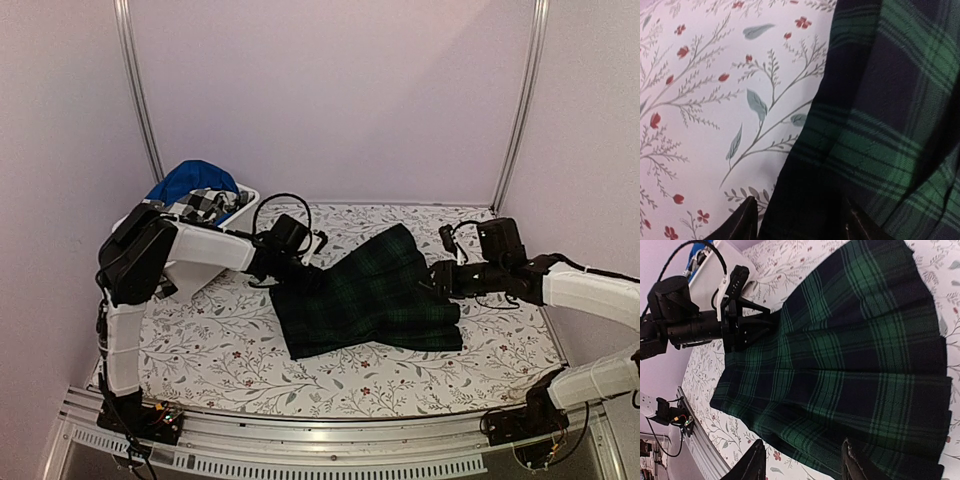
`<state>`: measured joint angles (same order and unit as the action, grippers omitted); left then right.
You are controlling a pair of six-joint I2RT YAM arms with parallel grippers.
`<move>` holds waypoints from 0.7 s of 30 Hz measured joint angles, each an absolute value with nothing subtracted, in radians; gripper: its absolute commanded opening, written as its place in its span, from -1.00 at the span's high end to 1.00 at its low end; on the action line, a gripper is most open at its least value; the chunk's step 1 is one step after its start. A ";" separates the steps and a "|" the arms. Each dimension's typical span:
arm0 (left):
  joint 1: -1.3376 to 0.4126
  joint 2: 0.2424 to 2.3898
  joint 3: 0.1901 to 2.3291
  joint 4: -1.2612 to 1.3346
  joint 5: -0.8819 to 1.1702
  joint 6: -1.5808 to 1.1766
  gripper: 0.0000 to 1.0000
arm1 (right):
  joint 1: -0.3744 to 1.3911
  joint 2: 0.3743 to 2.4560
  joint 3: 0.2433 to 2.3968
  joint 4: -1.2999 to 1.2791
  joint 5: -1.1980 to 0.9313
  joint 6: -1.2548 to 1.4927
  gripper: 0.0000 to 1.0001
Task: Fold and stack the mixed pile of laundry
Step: Smooth out the rectangle-folded skirt at the center of the board, then rotate the rectangle-folded skirt at the center of the board.
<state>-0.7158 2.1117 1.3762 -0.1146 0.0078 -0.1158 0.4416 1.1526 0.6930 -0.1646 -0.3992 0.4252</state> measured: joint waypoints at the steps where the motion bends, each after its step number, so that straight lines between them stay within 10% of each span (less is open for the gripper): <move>1: -0.715 2.122 1.375 -0.128 -0.001 -0.120 0.02 | 0.470 1.205 0.692 -0.155 -0.402 0.429 0.09; 13: -0.735 2.001 1.159 -0.111 -0.053 -0.222 0.12 | 0.478 1.708 0.776 -0.054 -0.433 0.398 0.38; 21: -0.871 1.883 1.003 -0.073 -0.002 -0.344 -0.22 | 0.350 1.960 1.103 -0.089 -0.411 0.259 0.30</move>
